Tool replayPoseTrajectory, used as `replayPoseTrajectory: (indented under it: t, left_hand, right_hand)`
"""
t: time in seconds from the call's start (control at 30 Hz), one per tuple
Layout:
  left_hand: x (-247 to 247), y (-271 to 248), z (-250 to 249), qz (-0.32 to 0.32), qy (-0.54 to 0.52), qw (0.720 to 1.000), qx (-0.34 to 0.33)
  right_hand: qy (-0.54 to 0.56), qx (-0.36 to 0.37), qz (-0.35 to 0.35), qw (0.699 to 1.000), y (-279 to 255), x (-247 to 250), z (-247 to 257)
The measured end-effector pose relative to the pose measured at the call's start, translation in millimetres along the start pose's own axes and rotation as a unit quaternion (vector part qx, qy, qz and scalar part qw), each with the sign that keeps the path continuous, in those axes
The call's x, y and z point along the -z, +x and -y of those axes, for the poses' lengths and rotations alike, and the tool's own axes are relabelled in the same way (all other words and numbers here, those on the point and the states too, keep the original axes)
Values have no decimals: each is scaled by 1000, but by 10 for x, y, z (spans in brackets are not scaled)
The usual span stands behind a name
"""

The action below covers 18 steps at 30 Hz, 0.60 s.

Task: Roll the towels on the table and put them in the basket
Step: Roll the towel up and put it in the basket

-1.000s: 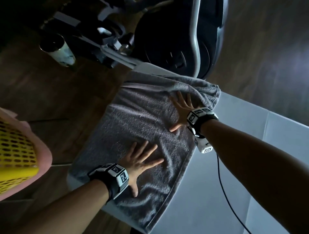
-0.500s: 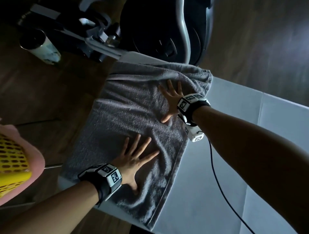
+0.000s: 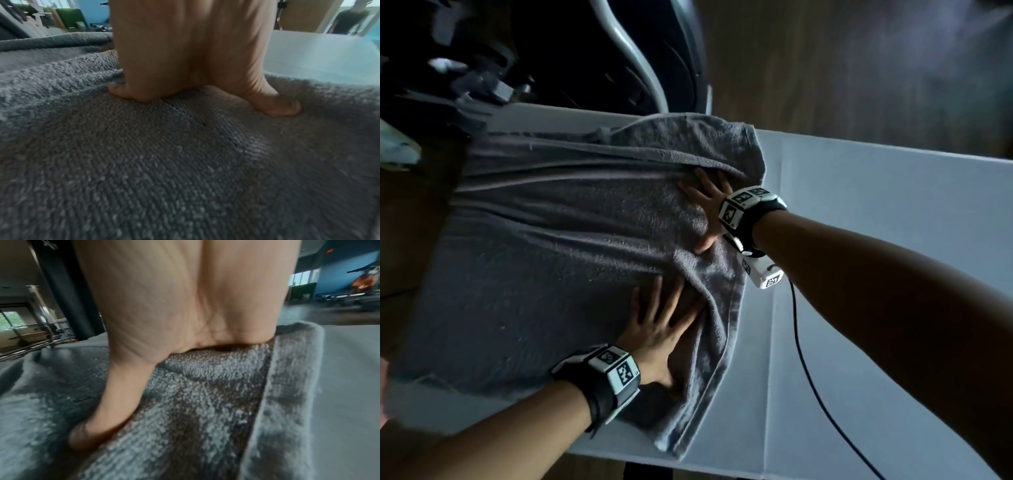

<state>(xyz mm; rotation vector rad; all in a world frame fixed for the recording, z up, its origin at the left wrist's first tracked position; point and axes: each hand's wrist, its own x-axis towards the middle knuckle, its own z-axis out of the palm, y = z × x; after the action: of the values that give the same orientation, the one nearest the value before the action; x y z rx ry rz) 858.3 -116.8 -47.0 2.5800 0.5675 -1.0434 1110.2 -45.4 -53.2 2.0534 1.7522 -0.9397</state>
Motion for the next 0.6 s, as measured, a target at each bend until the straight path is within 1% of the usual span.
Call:
replayPoseTrajectory:
  t: [0.1,0.23,0.4,0.5,0.6]
  left_hand:
    - [120,258,-715,-11,8,999,-33]
    - [264,599,-1844,-10,21,998,-66]
    - [371,979,-3182,-17,8,996,-91]
    - [397,1165,-3789,-30,-8,994,-102]
    - [407,1302,-4286,-36,-20,993,-108]
  right_hand:
    - [16,-44,7,999,-499,-162,-662]
    - [54,-109,6,993,-1205,-517,-1633]
    - [64,-162,16,985,-2030,-824,-2699]
    - [55,-180,10,982,-2375,-952,-3185]
    - [77,-205,13,976,-2658,-1088,-3607]
